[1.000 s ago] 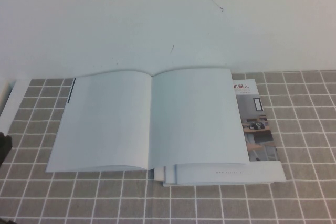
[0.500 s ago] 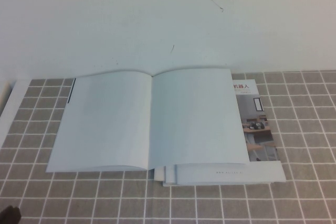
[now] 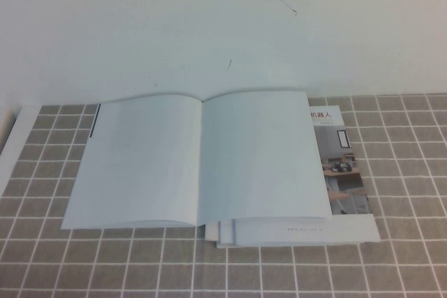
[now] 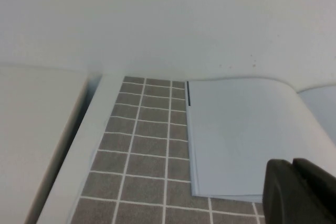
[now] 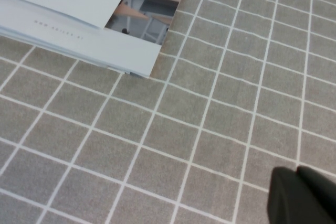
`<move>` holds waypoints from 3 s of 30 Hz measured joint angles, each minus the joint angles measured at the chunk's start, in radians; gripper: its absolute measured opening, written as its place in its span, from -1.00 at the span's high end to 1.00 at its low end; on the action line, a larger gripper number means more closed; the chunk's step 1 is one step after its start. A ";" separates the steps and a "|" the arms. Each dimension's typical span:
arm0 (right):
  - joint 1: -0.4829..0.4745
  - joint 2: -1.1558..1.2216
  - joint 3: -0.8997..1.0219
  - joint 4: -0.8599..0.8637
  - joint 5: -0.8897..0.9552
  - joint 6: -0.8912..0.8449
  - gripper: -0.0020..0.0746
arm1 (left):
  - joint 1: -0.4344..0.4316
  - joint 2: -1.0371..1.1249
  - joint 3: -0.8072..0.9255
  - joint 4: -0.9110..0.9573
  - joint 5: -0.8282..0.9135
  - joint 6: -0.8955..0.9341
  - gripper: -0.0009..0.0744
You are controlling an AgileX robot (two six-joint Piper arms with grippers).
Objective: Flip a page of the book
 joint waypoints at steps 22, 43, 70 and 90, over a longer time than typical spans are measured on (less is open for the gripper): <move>0.000 0.000 0.000 0.000 0.000 0.000 0.95 | 0.033 -0.004 0.000 -0.439 -0.099 0.638 0.99; 0.000 0.000 0.000 0.000 0.000 0.000 0.95 | 0.035 -0.005 -0.004 -0.496 0.172 0.597 0.99; 0.000 0.000 0.000 0.000 0.000 0.000 0.95 | 0.043 -0.005 -0.006 -0.490 0.176 0.605 0.99; 0.000 -0.002 0.000 0.000 0.002 0.000 0.95 | 0.043 -0.005 -0.006 -0.490 0.178 0.605 0.99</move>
